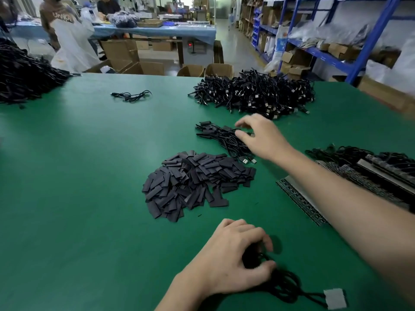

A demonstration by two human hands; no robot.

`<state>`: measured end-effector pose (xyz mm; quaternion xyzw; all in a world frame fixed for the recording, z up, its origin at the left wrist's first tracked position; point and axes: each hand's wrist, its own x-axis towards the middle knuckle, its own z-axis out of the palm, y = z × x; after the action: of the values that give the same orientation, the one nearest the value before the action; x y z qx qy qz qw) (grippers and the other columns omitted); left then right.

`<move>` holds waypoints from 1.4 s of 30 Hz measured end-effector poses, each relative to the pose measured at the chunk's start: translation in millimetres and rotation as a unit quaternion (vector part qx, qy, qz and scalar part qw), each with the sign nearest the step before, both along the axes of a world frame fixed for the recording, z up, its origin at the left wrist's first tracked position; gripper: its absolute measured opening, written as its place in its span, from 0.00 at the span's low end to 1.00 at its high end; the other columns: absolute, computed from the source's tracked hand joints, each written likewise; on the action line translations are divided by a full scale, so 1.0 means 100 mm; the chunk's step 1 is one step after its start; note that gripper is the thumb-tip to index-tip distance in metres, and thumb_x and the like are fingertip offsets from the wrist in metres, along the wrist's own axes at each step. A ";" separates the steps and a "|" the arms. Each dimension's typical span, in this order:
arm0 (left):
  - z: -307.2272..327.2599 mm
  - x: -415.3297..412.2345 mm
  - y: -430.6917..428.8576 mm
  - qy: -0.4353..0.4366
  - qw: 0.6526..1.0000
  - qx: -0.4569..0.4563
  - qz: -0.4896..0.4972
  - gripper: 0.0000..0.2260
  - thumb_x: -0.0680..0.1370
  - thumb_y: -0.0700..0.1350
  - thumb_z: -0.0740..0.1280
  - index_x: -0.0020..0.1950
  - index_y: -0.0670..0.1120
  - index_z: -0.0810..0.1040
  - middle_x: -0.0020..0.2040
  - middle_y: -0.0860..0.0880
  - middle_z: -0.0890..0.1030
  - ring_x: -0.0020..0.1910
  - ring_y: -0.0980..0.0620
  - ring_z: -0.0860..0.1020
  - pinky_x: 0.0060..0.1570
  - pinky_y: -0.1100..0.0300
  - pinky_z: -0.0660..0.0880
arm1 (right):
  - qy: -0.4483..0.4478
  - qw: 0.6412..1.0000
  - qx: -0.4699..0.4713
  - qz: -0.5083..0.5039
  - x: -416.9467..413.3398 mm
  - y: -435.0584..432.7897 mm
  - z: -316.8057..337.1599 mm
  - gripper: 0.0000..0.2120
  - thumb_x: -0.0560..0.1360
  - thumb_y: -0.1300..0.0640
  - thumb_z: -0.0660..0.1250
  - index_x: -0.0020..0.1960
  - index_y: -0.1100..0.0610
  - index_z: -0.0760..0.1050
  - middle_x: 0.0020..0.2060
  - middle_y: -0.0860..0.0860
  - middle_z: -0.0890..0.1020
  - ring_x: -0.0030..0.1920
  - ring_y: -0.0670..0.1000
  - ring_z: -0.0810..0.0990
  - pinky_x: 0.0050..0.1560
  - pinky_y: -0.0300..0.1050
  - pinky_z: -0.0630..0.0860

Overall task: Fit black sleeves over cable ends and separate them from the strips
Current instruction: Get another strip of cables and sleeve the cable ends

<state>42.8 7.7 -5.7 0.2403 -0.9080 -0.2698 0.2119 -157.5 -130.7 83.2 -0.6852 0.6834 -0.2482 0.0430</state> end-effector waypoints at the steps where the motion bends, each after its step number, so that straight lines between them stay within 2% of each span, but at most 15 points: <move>1: 0.00 -0.01 0.02 -0.010 1.000 -0.020 -0.003 0.13 0.76 0.65 0.67 0.53 0.58 0.79 0.45 0.59 0.76 0.50 0.60 0.71 0.64 0.57 0.65 | -0.018 1.000 0.003 0.000 -0.02 0.18 -0.10 0.11 0.82 0.51 0.66 0.63 0.52 0.79 0.58 0.50 0.80 0.59 0.50 0.78 0.66 0.57 0.75; 4: -0.01 -0.03 0.06 -0.045 0.996 -0.080 -0.019 0.22 0.73 0.74 0.66 0.57 0.61 0.81 0.54 0.58 0.72 0.58 0.58 0.68 0.67 0.58 0.62 | -0.085 0.996 -0.013 -0.010 -0.11 0.84 -0.36 0.06 0.81 0.55 0.68 0.56 0.52 0.82 0.51 0.47 0.81 0.54 0.46 0.78 0.61 0.45 0.74; 6: 0.00 -0.07 0.08 -0.069 0.992 -0.103 -0.036 0.25 0.73 0.76 0.64 0.61 0.63 0.81 0.62 0.59 0.71 0.64 0.56 0.67 0.71 0.57 0.59 | -0.111 0.994 -0.008 -0.013 -0.17 1.31 -0.49 0.04 0.80 0.56 0.69 0.53 0.52 0.82 0.49 0.43 0.80 0.52 0.42 0.78 0.57 0.36 0.72; 8: 0.01 -0.11 0.09 -0.097 0.986 -0.125 -0.050 0.25 0.74 0.75 0.62 0.61 0.62 0.80 0.63 0.60 0.72 0.64 0.57 0.68 0.70 0.54 0.61 | -0.121 0.992 0.025 -0.016 -0.23 1.73 -0.59 0.04 0.80 0.55 0.68 0.52 0.49 0.81 0.48 0.40 0.80 0.52 0.39 0.78 0.53 0.29 0.70; 12: 0.03 -0.15 0.12 -0.114 0.986 -0.112 -0.055 0.19 0.76 0.70 0.63 0.56 0.59 0.78 0.54 0.60 0.75 0.56 0.58 0.71 0.64 0.53 0.66 | -0.150 0.984 0.075 -0.054 -0.43 2.37 -0.68 0.05 0.79 0.49 0.65 0.47 0.43 0.80 0.46 0.37 0.80 0.50 0.40 0.78 0.47 0.30 0.71; 15: 0.08 -0.15 0.13 -0.092 0.993 -0.072 -0.024 0.12 0.76 0.64 0.67 0.49 0.57 0.72 0.45 0.60 0.76 0.47 0.60 0.74 0.58 0.57 0.68 | -0.188 0.973 0.094 -0.092 -0.54 2.61 -0.76 0.06 0.80 0.47 0.65 0.46 0.43 0.80 0.45 0.37 0.81 0.46 0.40 0.79 0.44 0.33 0.74; 19: 0.18 -0.08 0.10 0.003 0.993 0.102 0.061 0.13 0.75 0.55 0.74 0.46 0.53 0.70 0.36 0.55 0.77 0.35 0.59 0.71 0.38 0.62 0.69 | -0.282 0.946 0.099 -0.122 -0.46 2.63 -0.83 0.07 0.78 0.43 0.67 0.48 0.44 0.83 0.41 0.37 0.85 0.42 0.39 0.82 0.43 0.32 0.74; 21: 0.24 -0.05 0.10 0.077 0.970 0.215 0.088 0.11 0.76 0.52 0.74 0.47 0.53 0.73 0.39 0.49 0.79 0.37 0.54 0.74 0.40 0.58 0.72 | -0.333 0.930 0.110 -0.111 -0.35 2.51 -0.82 0.11 0.78 0.42 0.66 0.49 0.45 0.84 0.41 0.40 0.87 0.39 0.40 0.82 0.45 0.39 0.77; 23: 0.29 -0.06 0.12 0.115 0.947 0.285 0.095 0.09 0.77 0.49 0.74 0.50 0.54 0.74 0.39 0.47 0.79 0.37 0.51 0.75 0.41 0.55 0.72 | -0.394 0.908 0.120 -0.080 -0.21 2.35 -0.80 0.12 0.81 0.44 0.64 0.51 0.47 0.85 0.42 0.45 0.87 0.37 0.43 0.82 0.41 0.39 0.75; 27: 0.29 -0.07 0.19 0.095 0.940 0.313 0.095 0.08 0.79 0.45 0.72 0.50 0.56 0.74 0.35 0.54 0.77 0.33 0.53 0.71 0.36 0.59 0.68 | -0.506 0.857 0.093 -0.019 0.04 2.07 -0.65 0.12 0.83 0.51 0.65 0.48 0.53 0.85 0.40 0.51 0.87 0.37 0.46 0.81 0.33 0.37 0.74; 31: 0.27 -0.02 0.27 0.111 0.931 0.328 0.117 0.07 0.78 0.52 0.72 0.46 0.50 0.77 0.36 0.54 0.78 0.34 0.55 0.72 0.36 0.63 0.68 | -0.493 0.864 0.102 0.024 0.16 1.94 -0.59 0.11 0.81 0.53 0.69 0.42 0.52 0.84 0.35 0.49 0.84 0.36 0.43 0.80 0.36 0.39 0.75; 33: 0.27 0.01 0.28 0.127 0.936 0.289 0.154 0.11 0.78 0.55 0.73 0.43 0.49 0.81 0.38 0.56 0.80 0.37 0.57 0.76 0.40 0.64 0.71 | -0.487 0.866 0.107 0.040 0.21 1.94 -0.60 0.11 0.81 0.55 0.69 0.41 0.51 0.83 0.33 0.46 0.83 0.36 0.42 0.80 0.37 0.37 0.76; 35: 0.28 0.03 0.28 0.146 0.932 0.265 0.201 0.09 0.78 0.52 0.74 0.41 0.50 0.84 0.42 0.54 0.83 0.43 0.56 0.80 0.46 0.62 0.74 | -0.487 0.865 0.108 0.053 0.24 1.95 -0.60 0.11 0.81 0.55 0.69 0.40 0.49 0.83 0.33 0.45 0.84 0.36 0.42 0.80 0.38 0.37 0.77; 39: 0.38 0.04 0.30 0.163 0.922 0.280 0.210 0.11 0.76 0.55 0.73 0.41 0.49 0.85 0.35 0.54 0.81 0.35 0.58 0.75 0.38 0.65 0.69 | -0.496 0.859 0.105 0.071 0.20 1.99 -0.53 0.11 0.83 0.55 0.65 0.42 0.53 0.79 0.38 0.49 0.86 0.41 0.46 0.84 0.42 0.39 0.78; 42: 0.50 0.07 0.27 0.166 0.918 0.308 0.187 0.11 0.81 0.48 0.70 0.40 0.46 0.82 0.35 0.49 0.83 0.34 0.54 0.77 0.39 0.61 0.73 | -0.480 0.865 0.111 0.097 0.14 2.04 -0.42 0.11 0.85 0.53 0.63 0.46 0.55 0.76 0.37 0.51 0.86 0.42 0.50 0.83 0.52 0.47 0.78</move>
<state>49.8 34.9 44.2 0.4106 -0.6701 -0.5280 0.3219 -143.8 72.8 41.4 -0.5351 0.5315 -0.4633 0.4653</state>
